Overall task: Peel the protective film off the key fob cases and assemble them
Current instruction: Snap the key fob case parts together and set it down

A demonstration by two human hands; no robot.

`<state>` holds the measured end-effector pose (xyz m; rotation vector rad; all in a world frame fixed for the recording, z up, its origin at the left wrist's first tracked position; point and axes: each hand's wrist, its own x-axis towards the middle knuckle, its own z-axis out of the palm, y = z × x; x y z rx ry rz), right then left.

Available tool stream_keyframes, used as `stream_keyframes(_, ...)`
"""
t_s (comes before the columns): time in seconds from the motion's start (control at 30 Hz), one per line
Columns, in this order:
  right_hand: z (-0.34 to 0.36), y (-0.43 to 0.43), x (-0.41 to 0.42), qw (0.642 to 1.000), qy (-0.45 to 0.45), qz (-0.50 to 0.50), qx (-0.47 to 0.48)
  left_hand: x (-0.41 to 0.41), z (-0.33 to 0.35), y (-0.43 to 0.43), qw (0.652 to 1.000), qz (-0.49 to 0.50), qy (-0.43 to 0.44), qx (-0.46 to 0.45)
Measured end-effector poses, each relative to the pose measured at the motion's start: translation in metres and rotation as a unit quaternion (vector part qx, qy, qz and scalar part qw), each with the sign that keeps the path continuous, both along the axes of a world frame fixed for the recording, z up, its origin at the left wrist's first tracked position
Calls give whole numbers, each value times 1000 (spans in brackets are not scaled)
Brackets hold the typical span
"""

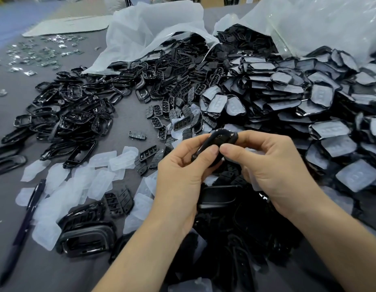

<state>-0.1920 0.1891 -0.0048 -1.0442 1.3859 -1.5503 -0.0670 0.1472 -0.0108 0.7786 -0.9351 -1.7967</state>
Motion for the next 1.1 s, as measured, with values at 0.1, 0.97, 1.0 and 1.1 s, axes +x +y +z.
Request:
stream_keyframes(0.1, -2, 0, 3, 1000, -6, -1, 7, -1, 1, 0, 1000, 19, -5, -1)
stream_keyframes(0.97, 6, -1, 3, 993, -110, -34, -7, 3, 9, -1, 995, -54, 30, 83)
stream_keyframes(1.0, 7, -1, 2, 992, -123, -23, -3, 3, 10, 0, 994, -64, 36, 76)
stream_keyframes(1.1, 6, -1, -4, 990, -140, 5, 13, 3, 14, 0, 991, -82, 72, 78)
